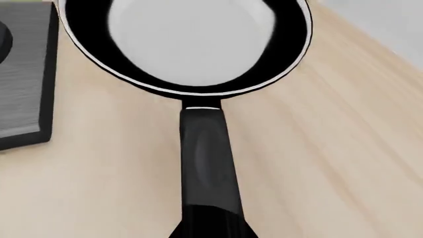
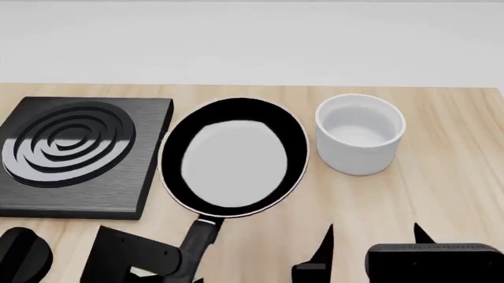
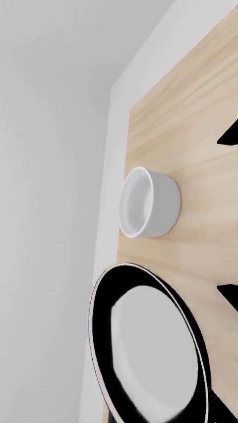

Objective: Put the frying pan on the cabinet shelf.

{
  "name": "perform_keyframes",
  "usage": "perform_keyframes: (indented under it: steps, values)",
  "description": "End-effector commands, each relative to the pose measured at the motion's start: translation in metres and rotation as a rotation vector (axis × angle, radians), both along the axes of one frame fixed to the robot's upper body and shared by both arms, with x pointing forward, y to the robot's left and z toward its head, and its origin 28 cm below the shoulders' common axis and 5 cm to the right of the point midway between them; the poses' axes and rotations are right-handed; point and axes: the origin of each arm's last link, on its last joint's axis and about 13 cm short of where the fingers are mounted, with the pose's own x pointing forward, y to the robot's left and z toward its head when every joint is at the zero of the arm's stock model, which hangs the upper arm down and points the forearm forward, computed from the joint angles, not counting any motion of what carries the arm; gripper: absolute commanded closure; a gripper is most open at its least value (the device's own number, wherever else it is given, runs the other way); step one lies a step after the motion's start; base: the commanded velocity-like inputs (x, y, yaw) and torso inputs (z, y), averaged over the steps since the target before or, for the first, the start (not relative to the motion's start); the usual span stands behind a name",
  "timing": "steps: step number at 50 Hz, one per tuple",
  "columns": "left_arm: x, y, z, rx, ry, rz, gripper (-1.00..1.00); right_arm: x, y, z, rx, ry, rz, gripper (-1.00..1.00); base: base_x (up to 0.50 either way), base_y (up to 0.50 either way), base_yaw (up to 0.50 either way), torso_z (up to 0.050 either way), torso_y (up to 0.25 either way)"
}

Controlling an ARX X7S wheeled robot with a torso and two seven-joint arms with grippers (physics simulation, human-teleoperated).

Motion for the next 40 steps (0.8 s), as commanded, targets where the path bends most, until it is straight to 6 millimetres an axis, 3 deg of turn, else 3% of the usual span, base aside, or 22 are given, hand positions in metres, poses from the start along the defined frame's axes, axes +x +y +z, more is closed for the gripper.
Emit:
perform_keyframes:
  steps: [1, 11, 18, 24, 27, 30, 40]
  values:
    - [0.008, 0.010, 0.028, -0.007, -0.079, 0.070, 1.00, 0.001, 0.000, -0.002, -0.005, 0.010, 0.004, -1.00, 0.00, 0.00, 0.00, 0.000, 0.000]
    - [0.011, 0.034, 0.066, -0.007, -0.094, 0.145, 1.00, 0.000, 0.001, -0.001, -0.009, 0.019, 0.008, -1.00, 0.00, 0.00, 0.00, 0.000, 0.002]
    - [0.000, 0.061, 0.106, -0.026, -0.149, 0.195, 1.00, -0.002, 0.003, 0.004, -0.001, 0.001, 0.010, -1.00, 0.00, 0.00, 0.00, 0.000, 0.002]
    - [-0.011, 0.087, 0.127, -0.014, -0.180, 0.293, 1.00, -0.003, 0.005, 0.008, 0.025, -0.028, 0.048, -1.00, 0.00, 0.00, 0.00, 0.003, 0.004]
    - [-0.021, 0.097, 0.123, 0.049, -0.167, 0.354, 1.00, -0.003, 0.006, 0.008, 0.003, -0.056, 0.071, -1.00, 0.00, 0.00, 0.00, 0.000, 0.000]
    - [-0.033, 0.104, 0.121, 0.005, -0.166, 0.393, 1.00, -0.003, 0.008, 0.007, 0.007, -0.051, 0.089, -1.00, 0.00, 0.00, 0.00, 0.000, 0.003]
    - [-0.053, 0.132, 0.133, 0.005, -0.188, 0.506, 1.00, -0.003, 0.010, 0.006, 0.003, -0.045, 0.104, -1.00, 0.00, 0.00, 0.00, 0.000, 0.002]
